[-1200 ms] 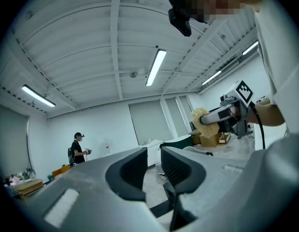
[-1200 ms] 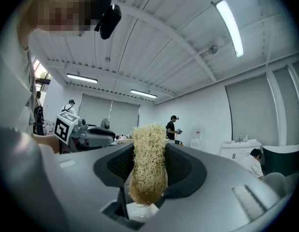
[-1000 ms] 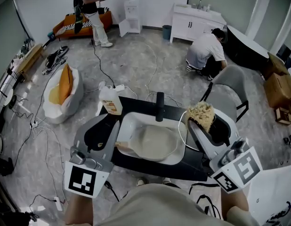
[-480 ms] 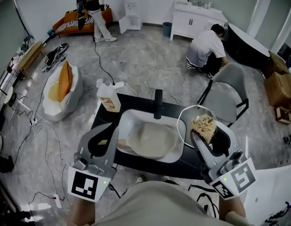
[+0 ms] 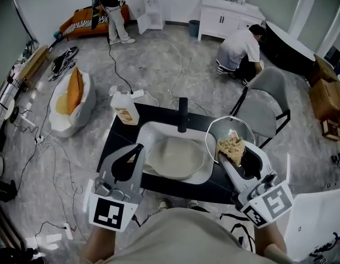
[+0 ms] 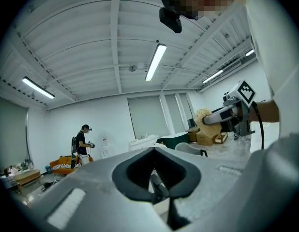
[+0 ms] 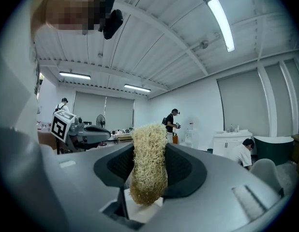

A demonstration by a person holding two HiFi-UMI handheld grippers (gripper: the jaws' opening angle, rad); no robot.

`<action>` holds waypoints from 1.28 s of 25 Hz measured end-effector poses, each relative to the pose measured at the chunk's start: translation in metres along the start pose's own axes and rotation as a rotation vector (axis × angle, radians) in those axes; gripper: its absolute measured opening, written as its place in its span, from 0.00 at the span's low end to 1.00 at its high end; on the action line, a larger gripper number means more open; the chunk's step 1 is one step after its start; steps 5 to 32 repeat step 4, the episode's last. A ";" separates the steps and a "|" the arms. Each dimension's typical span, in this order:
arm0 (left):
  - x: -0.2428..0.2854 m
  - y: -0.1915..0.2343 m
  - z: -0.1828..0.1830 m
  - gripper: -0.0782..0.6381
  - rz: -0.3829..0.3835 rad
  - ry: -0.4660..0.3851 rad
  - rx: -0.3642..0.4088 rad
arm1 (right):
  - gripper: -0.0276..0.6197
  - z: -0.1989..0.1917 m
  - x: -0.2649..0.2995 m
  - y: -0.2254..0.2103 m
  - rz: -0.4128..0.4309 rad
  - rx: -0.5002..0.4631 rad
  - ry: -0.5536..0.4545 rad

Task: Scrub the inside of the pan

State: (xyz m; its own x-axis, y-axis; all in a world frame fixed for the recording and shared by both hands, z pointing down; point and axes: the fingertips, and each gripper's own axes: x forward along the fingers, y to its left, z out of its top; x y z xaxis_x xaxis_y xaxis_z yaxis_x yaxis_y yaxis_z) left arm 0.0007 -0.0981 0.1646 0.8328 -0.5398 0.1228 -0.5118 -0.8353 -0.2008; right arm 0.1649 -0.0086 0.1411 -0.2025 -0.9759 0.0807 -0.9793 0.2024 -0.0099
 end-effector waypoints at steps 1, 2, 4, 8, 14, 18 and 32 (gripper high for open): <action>0.000 0.000 0.000 0.11 0.000 -0.001 -0.002 | 0.32 -0.001 0.000 0.000 0.001 0.000 0.003; 0.000 0.001 0.000 0.11 0.001 -0.001 -0.003 | 0.32 -0.002 0.001 0.000 0.003 -0.001 0.006; 0.000 0.003 0.000 0.11 0.005 -0.001 -0.007 | 0.32 -0.004 0.003 0.000 0.007 -0.004 0.010; 0.000 0.003 0.000 0.11 0.005 -0.001 -0.007 | 0.32 -0.004 0.003 0.000 0.007 -0.004 0.010; 0.000 0.003 0.000 0.11 0.005 -0.001 -0.007 | 0.32 -0.004 0.003 0.000 0.007 -0.004 0.010; 0.000 0.003 0.000 0.11 0.005 -0.001 -0.007 | 0.32 -0.004 0.003 0.000 0.007 -0.004 0.010; 0.000 0.003 0.000 0.11 0.005 -0.001 -0.007 | 0.32 -0.004 0.003 0.000 0.007 -0.004 0.010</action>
